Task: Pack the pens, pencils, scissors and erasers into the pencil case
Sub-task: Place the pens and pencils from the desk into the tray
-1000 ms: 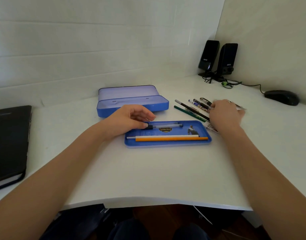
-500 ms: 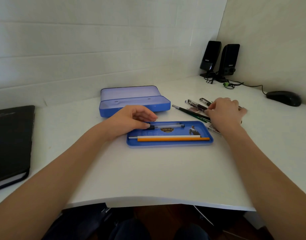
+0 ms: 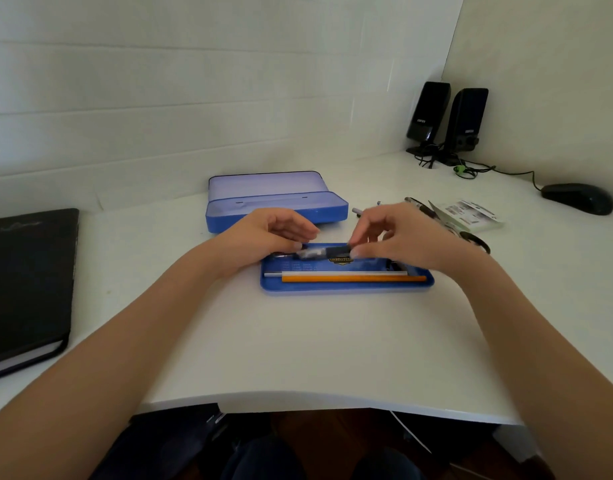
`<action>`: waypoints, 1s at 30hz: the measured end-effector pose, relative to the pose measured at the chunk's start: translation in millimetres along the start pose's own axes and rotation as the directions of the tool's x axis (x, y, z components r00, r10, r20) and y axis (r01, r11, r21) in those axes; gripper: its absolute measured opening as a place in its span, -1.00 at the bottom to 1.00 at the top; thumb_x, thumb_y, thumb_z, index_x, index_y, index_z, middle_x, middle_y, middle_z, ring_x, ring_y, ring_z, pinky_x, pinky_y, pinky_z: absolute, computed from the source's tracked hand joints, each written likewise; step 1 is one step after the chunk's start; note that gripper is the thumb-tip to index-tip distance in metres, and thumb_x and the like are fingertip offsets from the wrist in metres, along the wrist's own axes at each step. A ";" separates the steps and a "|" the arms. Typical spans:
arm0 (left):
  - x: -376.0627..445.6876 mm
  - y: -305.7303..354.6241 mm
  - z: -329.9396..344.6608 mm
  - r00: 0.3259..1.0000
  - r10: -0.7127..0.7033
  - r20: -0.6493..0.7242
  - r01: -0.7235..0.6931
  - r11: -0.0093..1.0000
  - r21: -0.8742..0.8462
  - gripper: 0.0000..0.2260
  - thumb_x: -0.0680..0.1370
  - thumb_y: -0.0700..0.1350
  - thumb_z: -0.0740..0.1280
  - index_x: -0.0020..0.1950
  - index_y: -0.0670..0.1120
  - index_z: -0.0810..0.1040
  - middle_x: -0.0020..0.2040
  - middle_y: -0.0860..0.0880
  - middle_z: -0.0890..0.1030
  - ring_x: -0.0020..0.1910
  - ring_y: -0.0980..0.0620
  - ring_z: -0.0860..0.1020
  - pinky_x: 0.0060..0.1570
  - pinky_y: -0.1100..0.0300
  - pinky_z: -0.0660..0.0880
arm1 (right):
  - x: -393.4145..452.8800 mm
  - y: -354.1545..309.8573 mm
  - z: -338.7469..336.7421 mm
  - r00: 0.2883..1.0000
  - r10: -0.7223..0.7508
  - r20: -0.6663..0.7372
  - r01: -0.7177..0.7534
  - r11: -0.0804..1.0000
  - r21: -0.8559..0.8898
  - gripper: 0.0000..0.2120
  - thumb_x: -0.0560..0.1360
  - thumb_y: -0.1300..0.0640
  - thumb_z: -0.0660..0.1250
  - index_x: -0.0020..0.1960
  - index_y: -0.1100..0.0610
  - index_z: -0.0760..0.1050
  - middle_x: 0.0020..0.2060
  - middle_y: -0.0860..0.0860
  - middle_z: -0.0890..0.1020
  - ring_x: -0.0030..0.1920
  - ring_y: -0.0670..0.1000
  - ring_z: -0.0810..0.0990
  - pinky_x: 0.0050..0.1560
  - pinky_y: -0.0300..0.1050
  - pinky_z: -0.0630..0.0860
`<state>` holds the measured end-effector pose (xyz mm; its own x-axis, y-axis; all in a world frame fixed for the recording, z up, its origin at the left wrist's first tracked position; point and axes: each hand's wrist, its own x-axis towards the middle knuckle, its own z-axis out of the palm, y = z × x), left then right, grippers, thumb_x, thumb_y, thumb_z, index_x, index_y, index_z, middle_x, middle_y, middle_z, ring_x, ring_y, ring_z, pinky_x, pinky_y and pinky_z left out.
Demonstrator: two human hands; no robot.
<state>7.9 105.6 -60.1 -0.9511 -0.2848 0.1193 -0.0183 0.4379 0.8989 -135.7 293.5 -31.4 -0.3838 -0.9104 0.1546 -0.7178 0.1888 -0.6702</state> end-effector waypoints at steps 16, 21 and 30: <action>-1.6 3.6 2.4 1.000 -0.018 0.014 0.018 1.000 -0.002 -0.77 0.45 -0.33 0.39 0.06 -0.10 0.61 0.01 0.04 0.67 0.00 0.24 0.62 0.00 0.42 0.49 | 12.7 -0.5 37.2 0.993 -0.066 -0.097 0.058 0.995 -0.087 -0.80 0.31 -0.02 0.53 -0.25 0.04 0.55 -0.42 -0.07 0.43 -0.42 -0.13 0.35 -0.33 -0.21 0.30; -3.9 4.5 1.5 0.998 -0.024 0.061 0.022 0.999 0.034 -0.71 0.40 -0.29 0.45 0.03 0.02 0.62 -0.01 0.18 0.68 0.08 0.25 0.59 0.12 0.40 0.47 | 17.6 26.7 4.0 0.852 0.051 -0.521 -0.146 0.979 -0.142 -0.79 0.50 -0.07 0.30 -0.07 0.07 0.55 -0.19 -0.04 0.61 -0.21 -0.07 0.51 -0.10 -0.14 0.46; -4.5 4.4 2.4 0.997 -0.010 0.075 0.007 0.999 0.037 -0.72 0.43 -0.33 0.41 0.05 -0.02 0.61 0.03 0.15 0.66 0.10 0.25 0.59 0.12 0.40 0.47 | 12.9 73.4 -20.9 0.754 0.413 -0.511 -0.641 0.634 -0.433 -0.62 0.55 0.16 0.06 0.32 0.03 0.41 0.29 0.10 0.48 0.33 0.15 0.35 0.30 0.18 0.22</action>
<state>11.3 110.9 -57.6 -0.9714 -0.2241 0.0781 -0.0367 0.4669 0.8835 -205.4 303.3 -63.4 -0.8825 -0.4204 0.2110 -0.4609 0.8623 -0.2096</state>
